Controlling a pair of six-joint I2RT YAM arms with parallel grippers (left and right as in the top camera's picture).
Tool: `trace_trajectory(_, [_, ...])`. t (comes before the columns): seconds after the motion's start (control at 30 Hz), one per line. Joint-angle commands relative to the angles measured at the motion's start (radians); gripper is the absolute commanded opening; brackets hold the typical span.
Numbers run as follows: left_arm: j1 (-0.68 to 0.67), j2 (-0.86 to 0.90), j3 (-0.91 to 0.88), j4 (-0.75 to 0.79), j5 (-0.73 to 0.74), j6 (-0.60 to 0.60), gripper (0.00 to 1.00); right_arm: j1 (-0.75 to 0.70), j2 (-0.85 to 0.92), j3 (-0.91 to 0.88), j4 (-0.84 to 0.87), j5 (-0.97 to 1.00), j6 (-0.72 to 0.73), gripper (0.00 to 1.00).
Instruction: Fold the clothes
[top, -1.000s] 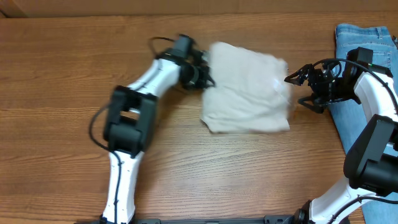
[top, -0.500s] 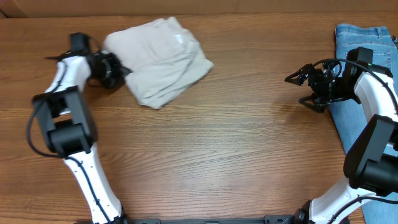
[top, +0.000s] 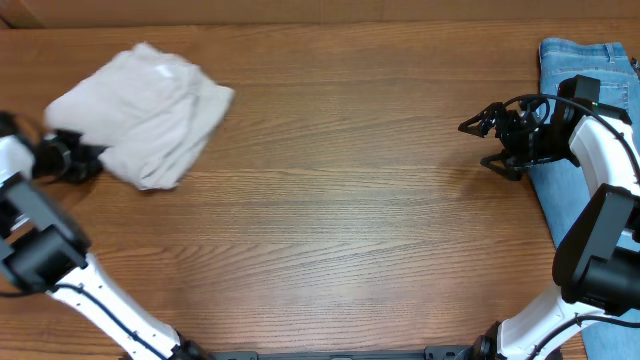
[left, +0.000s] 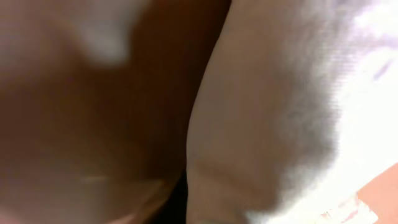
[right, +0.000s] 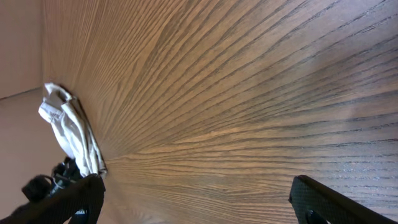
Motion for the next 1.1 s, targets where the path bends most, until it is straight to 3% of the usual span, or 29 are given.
trace_trajectory(0.0, [0.087,0.044,-0.025,-0.004,-0.198,-0.146,0.04,0.003,-0.025,0.019,0.003,0.004,-0.007,1.0])
trace_trajectory(0.3, [0.083,0.045,-0.026,0.017,-0.171,-0.394,0.04,0.003,-0.025,0.019,0.005,0.003,0.001,1.0])
trace_trajectory(0.7, [-0.132,0.045,-0.027,0.071,-0.239,-0.666,0.04,0.03,-0.025,0.019,-0.02,0.004,0.0,1.0])
trace_trajectory(0.93, [-0.219,0.045,-0.027,0.15,-0.301,-0.682,0.05,0.058,-0.025,0.019,-0.024,0.005,0.0,1.0])
trace_trajectory(1.07, [-0.224,0.045,-0.027,0.151,-0.374,-0.631,0.06,0.064,-0.025,0.019,-0.033,0.013,-0.005,1.0])
